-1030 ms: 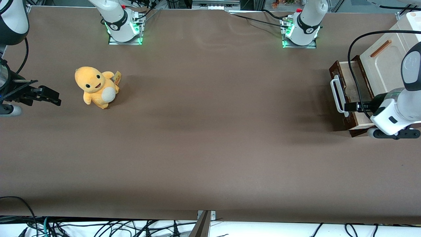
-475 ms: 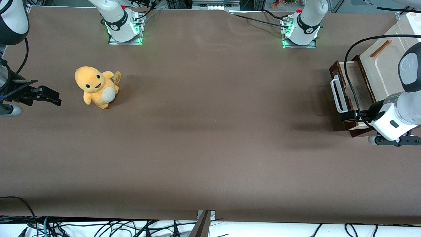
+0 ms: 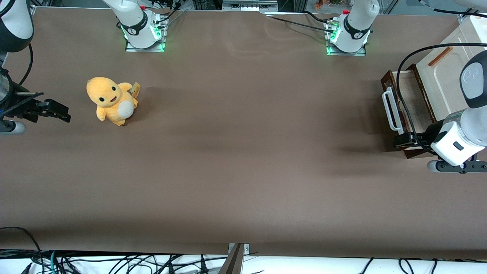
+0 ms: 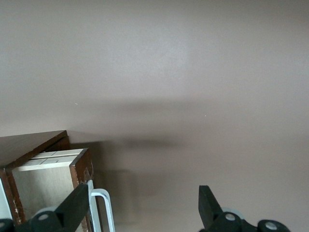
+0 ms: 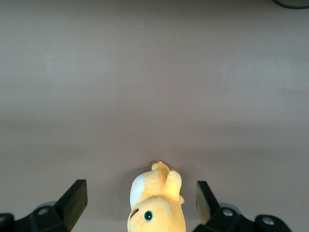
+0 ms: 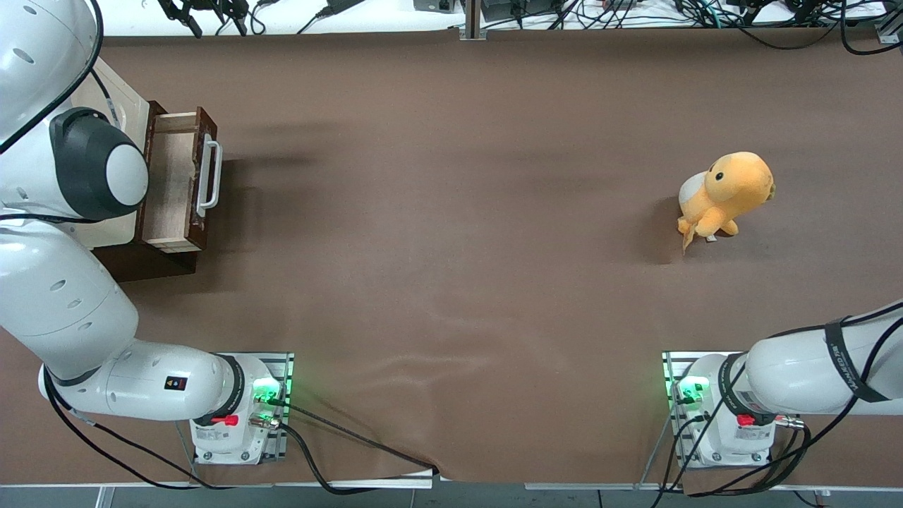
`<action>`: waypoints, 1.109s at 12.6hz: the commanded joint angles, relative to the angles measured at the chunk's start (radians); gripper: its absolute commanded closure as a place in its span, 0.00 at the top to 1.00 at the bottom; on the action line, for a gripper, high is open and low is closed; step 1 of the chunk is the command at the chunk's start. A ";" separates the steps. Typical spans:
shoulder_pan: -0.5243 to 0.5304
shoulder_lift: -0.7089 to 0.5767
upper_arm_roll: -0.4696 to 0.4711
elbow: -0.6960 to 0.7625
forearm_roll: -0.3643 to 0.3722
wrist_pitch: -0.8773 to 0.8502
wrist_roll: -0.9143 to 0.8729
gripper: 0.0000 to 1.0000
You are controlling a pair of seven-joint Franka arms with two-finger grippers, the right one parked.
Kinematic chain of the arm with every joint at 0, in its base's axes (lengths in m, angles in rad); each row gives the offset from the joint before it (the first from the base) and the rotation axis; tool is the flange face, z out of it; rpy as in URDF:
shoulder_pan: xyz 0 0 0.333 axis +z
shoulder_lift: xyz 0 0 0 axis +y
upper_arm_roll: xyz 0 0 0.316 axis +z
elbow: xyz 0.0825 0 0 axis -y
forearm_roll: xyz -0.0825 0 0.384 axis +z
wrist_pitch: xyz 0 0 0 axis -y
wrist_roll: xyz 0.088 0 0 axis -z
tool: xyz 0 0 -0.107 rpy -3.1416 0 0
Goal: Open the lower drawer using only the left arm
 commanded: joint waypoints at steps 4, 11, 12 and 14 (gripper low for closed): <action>-0.011 -0.019 0.024 -0.023 0.035 0.016 0.100 1.00; -0.001 -0.019 0.037 -0.008 0.023 0.011 0.166 1.00; -0.002 -0.019 0.035 -0.008 0.023 0.010 0.166 1.00; 0.001 -0.019 0.034 -0.006 0.021 0.010 0.168 1.00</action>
